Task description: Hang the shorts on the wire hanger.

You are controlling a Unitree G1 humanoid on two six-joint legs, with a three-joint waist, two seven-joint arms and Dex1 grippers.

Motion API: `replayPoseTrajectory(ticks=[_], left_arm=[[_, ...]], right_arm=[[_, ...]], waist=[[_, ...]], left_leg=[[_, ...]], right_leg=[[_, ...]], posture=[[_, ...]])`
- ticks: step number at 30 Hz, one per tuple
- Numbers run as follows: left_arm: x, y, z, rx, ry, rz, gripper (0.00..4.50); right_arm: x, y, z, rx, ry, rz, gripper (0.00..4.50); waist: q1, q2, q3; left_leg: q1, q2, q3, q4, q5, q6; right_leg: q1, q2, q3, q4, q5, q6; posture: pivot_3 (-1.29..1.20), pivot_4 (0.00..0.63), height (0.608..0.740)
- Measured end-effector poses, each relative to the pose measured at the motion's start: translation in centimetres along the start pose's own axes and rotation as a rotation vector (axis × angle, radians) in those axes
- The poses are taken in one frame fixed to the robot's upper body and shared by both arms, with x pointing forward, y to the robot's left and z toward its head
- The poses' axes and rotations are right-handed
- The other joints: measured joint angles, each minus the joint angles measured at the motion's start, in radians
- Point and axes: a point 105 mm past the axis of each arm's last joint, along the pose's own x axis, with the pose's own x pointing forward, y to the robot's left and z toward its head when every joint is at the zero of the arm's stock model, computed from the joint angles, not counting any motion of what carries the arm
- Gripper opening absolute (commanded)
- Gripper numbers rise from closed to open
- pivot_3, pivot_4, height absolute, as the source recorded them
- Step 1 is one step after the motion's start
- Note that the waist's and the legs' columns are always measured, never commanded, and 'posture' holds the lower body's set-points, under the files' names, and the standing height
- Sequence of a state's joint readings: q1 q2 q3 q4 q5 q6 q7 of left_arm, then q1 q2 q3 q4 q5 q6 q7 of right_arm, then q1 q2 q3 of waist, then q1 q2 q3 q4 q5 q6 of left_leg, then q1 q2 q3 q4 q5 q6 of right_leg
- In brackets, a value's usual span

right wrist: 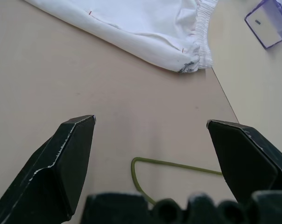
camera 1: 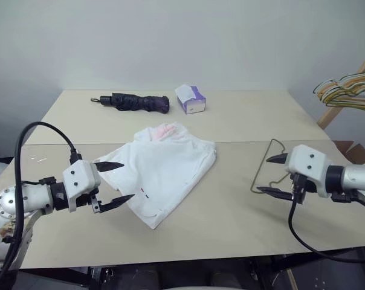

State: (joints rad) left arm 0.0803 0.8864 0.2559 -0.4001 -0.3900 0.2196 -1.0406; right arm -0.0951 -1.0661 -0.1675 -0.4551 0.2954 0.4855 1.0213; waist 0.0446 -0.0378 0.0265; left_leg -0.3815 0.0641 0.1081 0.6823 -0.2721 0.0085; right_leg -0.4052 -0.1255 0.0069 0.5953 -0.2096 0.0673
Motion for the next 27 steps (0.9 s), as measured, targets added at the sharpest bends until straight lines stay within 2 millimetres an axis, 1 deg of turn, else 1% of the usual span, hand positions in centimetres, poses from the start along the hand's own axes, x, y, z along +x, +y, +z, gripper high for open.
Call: replayPoseTrajectory(ticks=[10,14,17,19,22,24,27], left_arm=[[0.1,0.3,0.0,-0.014,-0.007,0.039,4.50],[0.2,0.3,-0.1,-0.068,0.009,0.039,4.50],[0.4,0.8,-0.3,-0.109,0.056,0.043,4.50],[1.2,0.6,-0.1,-0.133,0.067,0.031,4.50],[3.2,-0.2,0.5,-0.175,0.044,0.001,4.50],[4.5,-1.4,0.6,-0.196,0.044,-0.052,4.50],[5.6,-3.3,-0.3,-0.224,0.078,-0.124,4.50]], right_arm=[[0.0,-0.1,-0.1,0.000,0.001,-0.003,4.45],[0.0,-0.3,0.0,-0.004,0.003,-0.008,4.45],[0.0,-0.4,0.0,-0.005,0.000,-0.013,4.45],[0.1,-0.6,0.0,-0.003,0.001,-0.018,4.45],[0.2,-0.9,0.0,-0.002,-0.004,-0.029,4.45],[0.3,-0.9,0.1,-0.001,-0.006,-0.038,4.45],[0.4,-0.6,0.1,0.002,-0.007,-0.044,4.45]], waist=[[0.003,0.000,0.000],[0.003,0.000,0.000],[0.003,0.000,0.000],[0.005,0.000,0.000],[0.006,0.000,0.000],[0.004,0.000,0.000],[-0.004,0.000,0.000]], left_leg=[[0.000,0.000,0.000,0.000,0.000,0.000],[0.000,0.000,0.000,0.000,0.000,0.000],[0.000,0.000,0.000,0.000,0.000,0.000],[0.000,0.000,0.000,0.000,0.000,0.000],[0.000,-0.001,0.000,0.000,0.000,0.000],[0.000,-0.001,0.000,0.000,0.000,0.000],[0.000,0.000,0.000,0.000,0.000,0.000]], right_leg=[[0.000,0.000,0.000,0.000,0.000,0.000],[0.000,0.000,0.000,0.000,0.000,0.000],[0.000,0.000,0.000,0.000,0.000,0.000],[0.001,0.000,0.000,0.000,0.000,0.000],[0.001,0.000,0.000,0.000,0.000,0.000],[0.001,0.000,0.000,0.000,0.000,0.000],[0.000,0.001,0.001,0.000,0.000,0.000]], posture=[[0.11,0.000,0.740],[0.11,0.000,0.740],[0.10,0.000,0.740],[0.09,0.000,0.740],[0.07,0.000,0.740],[0.05,0.000,0.740],[0.05,0.000,0.740]])
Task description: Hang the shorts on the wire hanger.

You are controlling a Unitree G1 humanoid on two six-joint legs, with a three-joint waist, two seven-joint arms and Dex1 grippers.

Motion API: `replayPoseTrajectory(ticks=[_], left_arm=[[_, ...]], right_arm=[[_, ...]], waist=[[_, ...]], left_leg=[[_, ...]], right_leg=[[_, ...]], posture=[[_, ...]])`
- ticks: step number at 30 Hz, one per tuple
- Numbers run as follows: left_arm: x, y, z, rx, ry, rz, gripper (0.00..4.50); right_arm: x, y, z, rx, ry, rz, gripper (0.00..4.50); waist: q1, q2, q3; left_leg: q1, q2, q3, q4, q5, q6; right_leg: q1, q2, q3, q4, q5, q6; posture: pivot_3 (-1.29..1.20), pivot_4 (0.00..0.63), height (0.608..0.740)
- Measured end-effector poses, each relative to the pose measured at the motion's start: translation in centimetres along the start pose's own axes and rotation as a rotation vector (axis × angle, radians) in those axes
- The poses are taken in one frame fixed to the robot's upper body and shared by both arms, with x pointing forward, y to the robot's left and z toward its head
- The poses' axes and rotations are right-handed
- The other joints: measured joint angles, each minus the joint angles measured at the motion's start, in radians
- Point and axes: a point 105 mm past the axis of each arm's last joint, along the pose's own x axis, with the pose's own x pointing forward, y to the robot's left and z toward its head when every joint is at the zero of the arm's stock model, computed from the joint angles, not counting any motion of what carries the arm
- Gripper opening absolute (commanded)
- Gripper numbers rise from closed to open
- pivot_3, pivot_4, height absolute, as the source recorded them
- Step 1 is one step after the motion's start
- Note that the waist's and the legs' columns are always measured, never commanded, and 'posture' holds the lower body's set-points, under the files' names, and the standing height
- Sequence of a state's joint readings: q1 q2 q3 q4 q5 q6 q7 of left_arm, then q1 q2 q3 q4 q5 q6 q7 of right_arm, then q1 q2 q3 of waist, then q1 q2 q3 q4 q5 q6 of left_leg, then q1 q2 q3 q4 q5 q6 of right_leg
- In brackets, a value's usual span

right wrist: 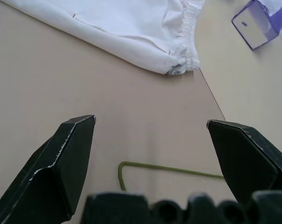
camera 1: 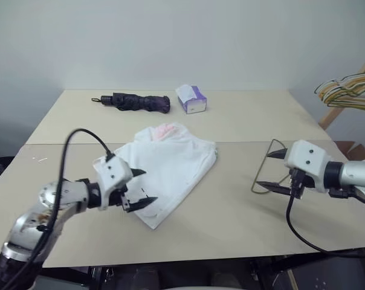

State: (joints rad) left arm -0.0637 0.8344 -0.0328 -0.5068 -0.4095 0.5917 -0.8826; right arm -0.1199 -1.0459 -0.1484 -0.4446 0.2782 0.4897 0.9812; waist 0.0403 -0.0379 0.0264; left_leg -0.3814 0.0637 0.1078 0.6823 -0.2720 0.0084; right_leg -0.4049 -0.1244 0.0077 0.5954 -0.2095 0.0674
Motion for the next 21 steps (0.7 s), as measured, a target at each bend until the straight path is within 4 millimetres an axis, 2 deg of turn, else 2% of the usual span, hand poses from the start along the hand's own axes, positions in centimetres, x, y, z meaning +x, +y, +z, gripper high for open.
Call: replayPoseTrajectory(ticks=[3,8,15,18,21], left_arm=[[0.3,-1.2,-1.8,0.019,0.100,-0.064,4.50],[1.0,-2.0,-3.6,0.023,0.158,-0.110,4.50],[3.2,-3.0,-5.0,-0.018,0.163,-0.128,4.50],[3.4,-2.7,-5.5,-0.019,0.189,-0.106,3.91],[3.6,-2.8,-5.5,-0.015,0.191,-0.114,2.97]], right_arm=[[0.2,0.5,-0.1,0.010,-0.001,0.001,4.45],[0.2,0.7,0.2,0.003,-0.006,-0.006,4.45],[0.3,0.5,0.4,0.001,-0.014,-0.024,4.45],[0.3,0.4,0.4,0.002,-0.014,-0.024,4.50],[0.3,0.4,0.4,0.003,-0.013,-0.025,4.50]], waist=[[-0.008,0.000,0.000],[-0.008,0.001,0.000],[-0.003,0.001,0.000],[-0.003,0.001,0.000],[-0.004,0.001,-0.001]], left_leg=[[0.001,0.000,0.000,0.000,0.000,0.000],[0.001,0.000,0.000,0.000,0.000,0.000],[0.001,0.000,0.000,0.000,0.000,0.000],[0.001,0.000,0.000,0.000,0.000,0.000],[0.001,0.000,0.000,0.000,0.000,0.000]], right_leg=[[0.000,0.000,0.001,0.000,0.000,0.000],[0.000,0.000,0.001,0.000,0.000,-0.001],[0.000,0.000,0.001,0.000,0.000,0.000],[0.000,0.000,0.001,0.000,0.000,0.000],[0.000,0.000,0.001,0.000,0.000,-0.001]], posture=[[0.05,0.000,0.740],[0.04,0.000,0.740],[0.04,0.000,0.740],[0.04,0.000,0.740],[0.05,0.000,0.740]])
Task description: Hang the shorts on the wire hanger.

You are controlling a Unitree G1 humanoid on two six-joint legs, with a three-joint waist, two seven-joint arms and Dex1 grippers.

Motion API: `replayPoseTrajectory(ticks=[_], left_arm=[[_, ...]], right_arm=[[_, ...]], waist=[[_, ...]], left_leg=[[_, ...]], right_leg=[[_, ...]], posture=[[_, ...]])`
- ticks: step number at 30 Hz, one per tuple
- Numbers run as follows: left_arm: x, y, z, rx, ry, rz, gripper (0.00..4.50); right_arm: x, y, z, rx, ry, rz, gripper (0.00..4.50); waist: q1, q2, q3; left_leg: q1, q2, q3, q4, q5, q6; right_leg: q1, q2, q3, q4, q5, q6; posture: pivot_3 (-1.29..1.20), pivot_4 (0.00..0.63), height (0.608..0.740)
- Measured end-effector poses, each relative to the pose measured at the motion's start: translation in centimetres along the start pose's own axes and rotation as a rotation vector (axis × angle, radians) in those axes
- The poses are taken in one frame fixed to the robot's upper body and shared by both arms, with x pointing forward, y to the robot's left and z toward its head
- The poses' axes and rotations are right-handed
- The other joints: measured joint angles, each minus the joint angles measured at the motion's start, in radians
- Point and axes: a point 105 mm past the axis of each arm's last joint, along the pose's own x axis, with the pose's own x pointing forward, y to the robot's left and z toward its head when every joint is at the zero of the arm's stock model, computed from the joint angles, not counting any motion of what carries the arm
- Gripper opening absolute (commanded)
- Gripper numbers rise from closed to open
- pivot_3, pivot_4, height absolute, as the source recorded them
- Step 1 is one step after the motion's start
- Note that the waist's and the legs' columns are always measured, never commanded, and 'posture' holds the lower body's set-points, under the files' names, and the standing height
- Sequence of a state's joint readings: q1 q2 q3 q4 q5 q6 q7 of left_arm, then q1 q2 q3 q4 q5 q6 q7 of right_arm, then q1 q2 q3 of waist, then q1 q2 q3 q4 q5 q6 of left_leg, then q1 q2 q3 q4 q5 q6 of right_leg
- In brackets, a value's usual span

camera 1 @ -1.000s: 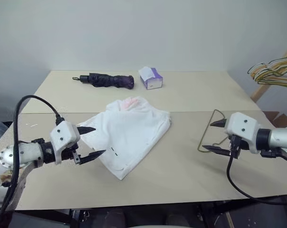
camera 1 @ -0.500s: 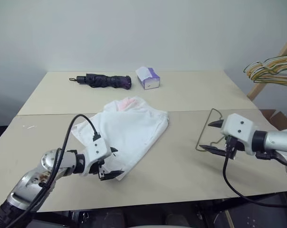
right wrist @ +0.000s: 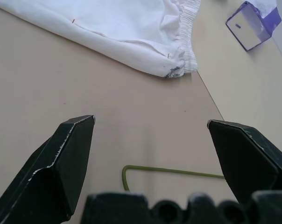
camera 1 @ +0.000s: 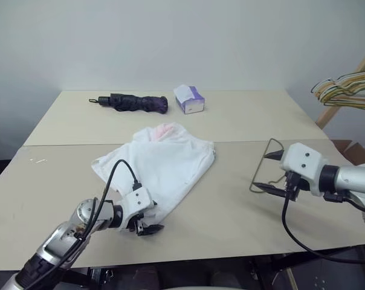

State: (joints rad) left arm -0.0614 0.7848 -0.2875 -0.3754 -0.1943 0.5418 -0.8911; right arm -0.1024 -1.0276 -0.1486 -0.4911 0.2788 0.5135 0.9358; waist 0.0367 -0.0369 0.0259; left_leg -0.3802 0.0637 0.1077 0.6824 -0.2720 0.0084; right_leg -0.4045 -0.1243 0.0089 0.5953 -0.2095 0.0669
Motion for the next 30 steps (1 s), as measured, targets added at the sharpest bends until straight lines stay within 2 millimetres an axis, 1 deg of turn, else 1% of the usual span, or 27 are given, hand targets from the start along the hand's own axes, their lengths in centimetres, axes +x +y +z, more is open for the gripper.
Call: replayPoseTrajectory(ticks=[5,9,10,14,16,17,19,20,22,25,28,30], left_arm=[[0.3,0.0,-0.1,0.008,0.000,-0.006,1.42],[0.3,0.5,-0.1,0.025,0.014,0.019,0.21],[0.2,0.6,-0.2,0.027,0.017,0.026,0.02],[-0.1,0.9,-0.4,0.051,0.030,0.033,0.02],[-0.9,0.9,-0.7,0.077,0.051,0.032,0.02],[-1.9,1.0,-1.0,0.083,0.070,0.037,0.02],[-3.8,1.2,-0.9,0.069,0.067,0.048,0.02],[-5.0,1.2,-0.2,0.066,0.035,0.051,0.02],[-7.2,1.3,1.6,0.091,-0.027,0.065,0.02],[-10.2,1.2,2.7,0.103,-0.047,0.081,0.02],[-12.3,1.2,3.7,0.120,-0.065,0.106,0.02],[-13.2,1.2,3.8,0.121,-0.050,0.128,0.02]], right_arm=[[0.2,0.1,0.0,-0.003,0.000,0.004,4.50],[0.5,0.2,-0.2,-0.008,0.017,0.010,4.50],[0.7,0.3,-0.3,-0.010,0.020,0.016,4.50],[1.7,0.2,-0.5,-0.050,0.031,0.012,4.50],[2.7,0.1,-0.4,-0.111,0.030,0.009,4.50],[3.5,0.1,-0.4,-0.155,0.028,0.007,4.50],[4.9,0.0,-0.5,-0.201,0.018,0.004,4.50],[5.9,-0.3,-0.5,-0.231,0.011,-0.006,4.50],[7.4,-0.7,-0.5,-0.307,0.012,-0.018,4.50],[9.9,-0.9,-0.5,-0.430,0.007,-0.017,4.50],[12.4,0.0,-1.1,-0.535,0.003,0.030,4.50],[14.0,0.9,-1.3,-0.584,-0.015,0.061,4.50]], waist=[[0.000,0.004,-0.003],[0.000,0.006,-0.005],[-0.001,0.007,-0.005],[-0.009,0.008,-0.006],[-0.024,0.008,-0.006],[-0.035,0.008,-0.006],[-0.046,0.008,-0.005],[-0.054,0.008,-0.005],[-0.052,0.008,-0.005],[-0.055,0.008,-0.005],[-0.050,0.008,-0.005],[-0.045,0.009,-0.005]], left_leg=[[0.002,0.000,0.000,0.000,0.000,0.000],[0.002,0.000,0.000,0.000,0.000,0.000],[0.002,0.000,0.000,0.000,0.000,0.000],[0.002,0.000,0.000,0.000,0.000,0.000],[0.002,0.000,0.000,0.000,0.000,0.000],[0.001,0.000,0.001,-0.001,0.000,0.000],[0.000,0.001,0.001,-0.001,0.000,0.000],[-0.001,0.001,0.001,-0.001,0.000,0.000],[-0.001,0.001,0.001,0.000,0.000,0.000],[-0.001,0.001,0.001,-0.001,0.000,-0.001],[0.000,0.000,0.001,-0.001,0.001,-0.001],[-0.001,0.000,0.001,-0.001,0.001,-0.001]], right_leg=[[0.001,0.000,0.000,0.000,0.000,-0.001],[0.001,0.000,0.000,0.000,0.000,-0.001],[0.001,0.000,0.000,0.000,0.000,-0.001],[0.001,0.000,0.000,0.000,0.000,-0.001],[0.000,0.000,0.001,0.001,-0.001,-0.001],[-0.001,0.001,0.001,0.001,-0.001,-0.001],[-0.002,0.001,0.001,0.000,-0.001,0.000],[-0.002,0.001,0.001,0.000,0.000,0.000],[-0.002,0.001,0.001,0.000,0.000,0.000],[-0.003,0.001,0.001,0.001,0.000,0.000],[-0.002,0.001,0.001,0.001,0.000,0.000],[-0.002,0.001,0.001,0.001,0.000,0.000]], posture=[[0.05,0.000,0.740],[0.05,0.000,0.740],[0.04,0.000,0.740],[0.03,0.000,0.740],[0.03,0.000,0.740],[0.03,0.000,0.740],[0.04,0.000,0.740],[0.05,0.000,0.740],[0.07,0.000,0.740],[0.10,0.000,0.740],[0.13,0.000,0.740],[0.14,0.000,0.740]])
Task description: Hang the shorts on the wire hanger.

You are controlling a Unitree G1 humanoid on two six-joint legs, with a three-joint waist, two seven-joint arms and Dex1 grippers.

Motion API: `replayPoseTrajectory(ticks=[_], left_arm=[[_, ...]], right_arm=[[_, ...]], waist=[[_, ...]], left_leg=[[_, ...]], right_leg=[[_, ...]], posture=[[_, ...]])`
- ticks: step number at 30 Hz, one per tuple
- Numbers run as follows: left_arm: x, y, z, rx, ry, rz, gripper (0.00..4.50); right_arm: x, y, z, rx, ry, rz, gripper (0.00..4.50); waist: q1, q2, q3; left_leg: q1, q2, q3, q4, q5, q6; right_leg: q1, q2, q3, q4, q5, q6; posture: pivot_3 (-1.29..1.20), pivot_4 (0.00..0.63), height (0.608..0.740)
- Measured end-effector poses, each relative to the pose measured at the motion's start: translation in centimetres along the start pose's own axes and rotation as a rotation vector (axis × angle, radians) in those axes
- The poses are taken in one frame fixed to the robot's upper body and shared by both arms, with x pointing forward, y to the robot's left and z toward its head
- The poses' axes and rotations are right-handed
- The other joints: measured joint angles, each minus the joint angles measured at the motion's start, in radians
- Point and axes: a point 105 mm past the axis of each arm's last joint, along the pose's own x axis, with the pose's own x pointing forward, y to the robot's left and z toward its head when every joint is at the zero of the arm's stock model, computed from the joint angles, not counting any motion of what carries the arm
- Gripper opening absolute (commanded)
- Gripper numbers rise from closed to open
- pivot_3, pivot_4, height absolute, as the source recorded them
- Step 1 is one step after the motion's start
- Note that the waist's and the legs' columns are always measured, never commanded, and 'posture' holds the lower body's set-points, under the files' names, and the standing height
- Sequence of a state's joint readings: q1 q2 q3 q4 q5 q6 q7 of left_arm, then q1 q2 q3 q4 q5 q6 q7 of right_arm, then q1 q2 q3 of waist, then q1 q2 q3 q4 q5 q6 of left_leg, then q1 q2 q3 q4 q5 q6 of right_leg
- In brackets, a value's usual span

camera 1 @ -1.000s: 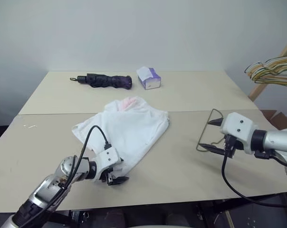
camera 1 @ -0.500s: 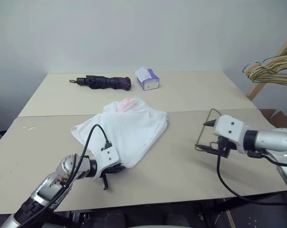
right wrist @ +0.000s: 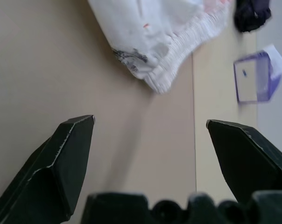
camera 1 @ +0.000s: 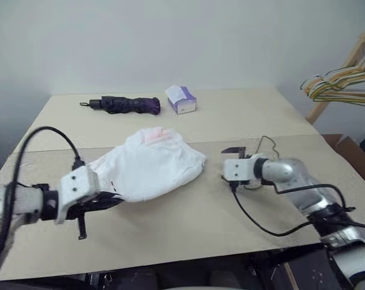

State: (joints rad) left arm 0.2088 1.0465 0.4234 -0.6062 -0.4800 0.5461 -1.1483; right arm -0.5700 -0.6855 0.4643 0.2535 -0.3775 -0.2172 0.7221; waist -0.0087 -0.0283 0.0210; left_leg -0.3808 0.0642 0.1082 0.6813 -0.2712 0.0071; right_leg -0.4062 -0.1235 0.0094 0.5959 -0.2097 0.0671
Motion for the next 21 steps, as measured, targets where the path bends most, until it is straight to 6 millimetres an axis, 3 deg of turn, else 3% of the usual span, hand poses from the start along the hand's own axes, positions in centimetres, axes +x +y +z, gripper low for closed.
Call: replayPoseTrajectory(ticks=[3,8,10,12,21], left_arm=[[-0.9,0.1,0.1,-0.006,0.013,0.032,0.02],[-1.6,0.0,0.8,0.009,0.011,0.054,0.02],[-1.7,-0.3,0.8,0.005,0.015,0.054,0.00],[-1.7,-0.5,0.7,0.000,0.020,0.051,0.00],[-1.9,-0.6,0.1,-0.028,0.022,0.061,0.00]], right_arm=[[1.9,0.7,0.6,-0.042,-0.050,0.012,4.50],[3.8,0.0,1.4,-0.092,-0.099,-0.032,4.50],[4.4,-0.2,1.5,-0.084,-0.110,-0.051,4.12],[4.9,-0.3,1.5,-0.089,-0.114,-0.052,3.57],[5.7,0.2,0.9,-0.087,-0.112,-0.035,0.25]], waist=[[0.006,0.000,0.000],[0.015,0.000,0.000],[0.018,0.000,0.000],[0.020,0.000,0.000],[0.021,0.001,0.000]], left_leg=[[0.000,0.000,0.000,0.000,0.000,-0.001],[0.001,0.000,0.000,-0.001,0.001,-0.002],[0.001,0.000,0.000,-0.002,0.001,-0.002],[0.001,0.000,0.000,-0.002,0.002,-0.003],[0.002,0.000,0.000,-0.003,0.003,-0.005]], right_leg=[[0.000,0.000,0.000,0.000,0.000,0.000],[0.000,0.000,0.000,0.001,0.000,0.000],[0.000,0.000,0.000,0.001,0.000,0.000],[0.000,0.000,0.000,0.001,0.000,0.000],[0.000,0.001,0.000,0.001,0.000,-0.001]], posture=[[0.17,0.000,0.740],[0.19,0.000,0.740],[0.19,0.000,0.740],[0.19,0.000,0.740],[0.18,0.000,0.740]])
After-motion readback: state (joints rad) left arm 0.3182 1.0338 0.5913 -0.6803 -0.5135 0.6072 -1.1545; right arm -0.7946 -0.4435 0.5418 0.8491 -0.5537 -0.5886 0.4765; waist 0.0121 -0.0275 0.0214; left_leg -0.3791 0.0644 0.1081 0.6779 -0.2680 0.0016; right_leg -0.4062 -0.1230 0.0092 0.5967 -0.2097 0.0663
